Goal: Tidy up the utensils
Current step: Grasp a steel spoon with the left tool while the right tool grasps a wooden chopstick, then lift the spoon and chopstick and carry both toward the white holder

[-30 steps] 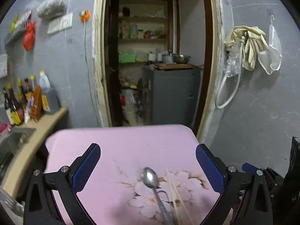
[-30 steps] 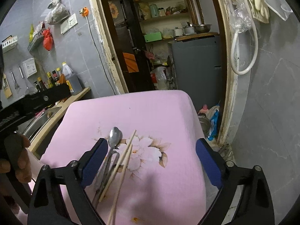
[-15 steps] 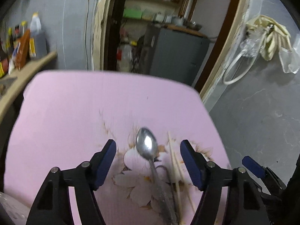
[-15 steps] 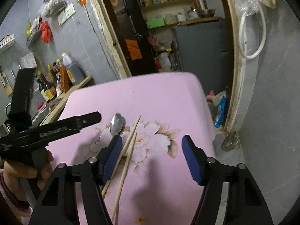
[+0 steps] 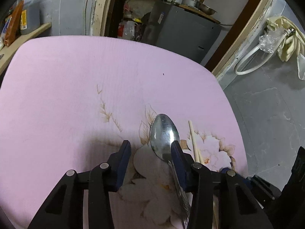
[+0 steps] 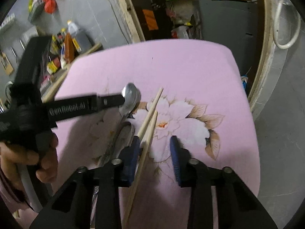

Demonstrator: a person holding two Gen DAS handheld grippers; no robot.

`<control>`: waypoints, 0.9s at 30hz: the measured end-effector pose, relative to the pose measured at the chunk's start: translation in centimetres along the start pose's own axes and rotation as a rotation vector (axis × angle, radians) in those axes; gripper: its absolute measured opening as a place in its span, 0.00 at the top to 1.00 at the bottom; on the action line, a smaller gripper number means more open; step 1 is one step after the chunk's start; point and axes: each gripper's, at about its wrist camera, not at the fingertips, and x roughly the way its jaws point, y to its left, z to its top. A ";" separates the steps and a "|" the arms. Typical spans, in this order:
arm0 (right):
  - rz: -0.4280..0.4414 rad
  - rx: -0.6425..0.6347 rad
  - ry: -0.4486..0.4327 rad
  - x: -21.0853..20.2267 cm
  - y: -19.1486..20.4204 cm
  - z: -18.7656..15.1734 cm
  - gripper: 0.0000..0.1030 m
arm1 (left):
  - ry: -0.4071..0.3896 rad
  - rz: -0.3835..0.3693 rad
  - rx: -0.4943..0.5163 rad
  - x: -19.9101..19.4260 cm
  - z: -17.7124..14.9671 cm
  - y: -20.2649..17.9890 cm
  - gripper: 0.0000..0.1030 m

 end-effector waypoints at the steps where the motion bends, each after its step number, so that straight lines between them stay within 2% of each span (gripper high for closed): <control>1: -0.006 -0.008 0.000 0.1 0.1 0.1 0.77 | -0.003 -0.004 0.003 0.1 0.2 0.0 0.60; 6: -0.078 -0.089 0.024 0.7 2.0 0.7 0.80 | -0.006 -0.029 0.011 0.9 1.1 0.1 0.61; 14: -0.087 -0.106 0.060 1.3 2.4 3.0 0.81 | 0.023 -0.054 0.055 1.7 2.1 -0.6 0.75; 15: -0.087 -0.103 0.064 1.2 2.3 2.9 0.83 | 0.028 -0.057 0.062 1.7 2.2 -0.6 0.77; 17: -0.089 -0.094 0.069 1.2 1.9 3.3 0.92 | 0.041 -0.055 0.082 2.0 2.5 -0.8 0.83; 19: -0.058 -0.054 0.072 1.5 1.0 3.6 0.93 | 0.052 -0.040 0.109 2.2 2.7 -1.1 0.90; 24: 0.050 0.083 0.068 0.7 -1.1 3.4 0.96 | 0.057 -0.043 0.105 1.9 2.7 -1.2 0.95; 27: 0.092 0.150 0.032 -0.5 -2.0 2.8 0.96 | 0.027 -0.053 0.107 0.9 2.4 -1.3 0.97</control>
